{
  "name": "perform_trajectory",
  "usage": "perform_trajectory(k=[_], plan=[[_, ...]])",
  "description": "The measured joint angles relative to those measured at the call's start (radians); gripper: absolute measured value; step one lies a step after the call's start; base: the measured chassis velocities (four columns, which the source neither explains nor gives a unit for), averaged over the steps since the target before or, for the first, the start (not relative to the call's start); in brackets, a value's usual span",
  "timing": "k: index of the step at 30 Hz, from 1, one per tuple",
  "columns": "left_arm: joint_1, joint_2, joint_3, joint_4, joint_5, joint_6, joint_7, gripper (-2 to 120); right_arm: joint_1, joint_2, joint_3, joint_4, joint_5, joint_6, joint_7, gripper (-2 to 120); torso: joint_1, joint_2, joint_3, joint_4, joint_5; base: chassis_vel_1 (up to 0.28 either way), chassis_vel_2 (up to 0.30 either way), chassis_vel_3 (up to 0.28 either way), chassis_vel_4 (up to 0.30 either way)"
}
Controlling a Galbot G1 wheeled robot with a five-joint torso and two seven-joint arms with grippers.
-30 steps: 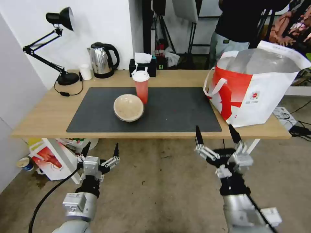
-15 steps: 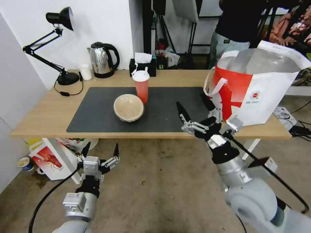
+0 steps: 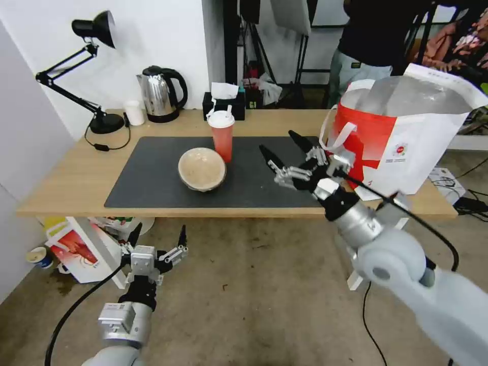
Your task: Pick up the trash from the table and place it into the takeout bag.
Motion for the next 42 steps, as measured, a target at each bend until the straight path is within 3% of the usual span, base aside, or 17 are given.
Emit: perform_trajectory(k=[9, 15, 26, 42], plan=[[0.0, 0.0, 0.0, 0.0, 0.0, 0.0, 0.0, 100, 0.227, -0.001, -0.099, -0.114, 0.133, -0.146, -0.064, 100, 0.0, 0.0, 0.0, 0.0001, -0.0003, 0.0, 0.0, 0.0, 0.0], [0.0, 0.0, 0.0, 0.0, 0.0, 0.0, 0.0, 100, 0.308, -0.001, -0.135, -0.155, 0.145, -0.19, 0.044, 100, 0.0, 0.0, 0.0, -0.0001, 0.0001, 0.0, 0.0, 0.0, 0.0], [0.0, 0.0, 0.0, 0.0, 0.0, 0.0, 0.0, 100, 0.341, 0.009, -0.145, -0.206, 0.102, -0.212, 0.135, 100, 0.0, 0.0, 0.0, -0.0001, 0.0, 0.0, 0.0, 0.0, 0.0], [0.0, 0.0, 0.0, 0.0, 0.0, 0.0, 0.0, 100, 0.371, 0.044, -0.171, -0.301, 0.086, -0.266, 0.151, 100, 0.0, 0.0, 0.0, 0.0, -0.0001, 0.0, 0.0, 0.0, 0.0]])
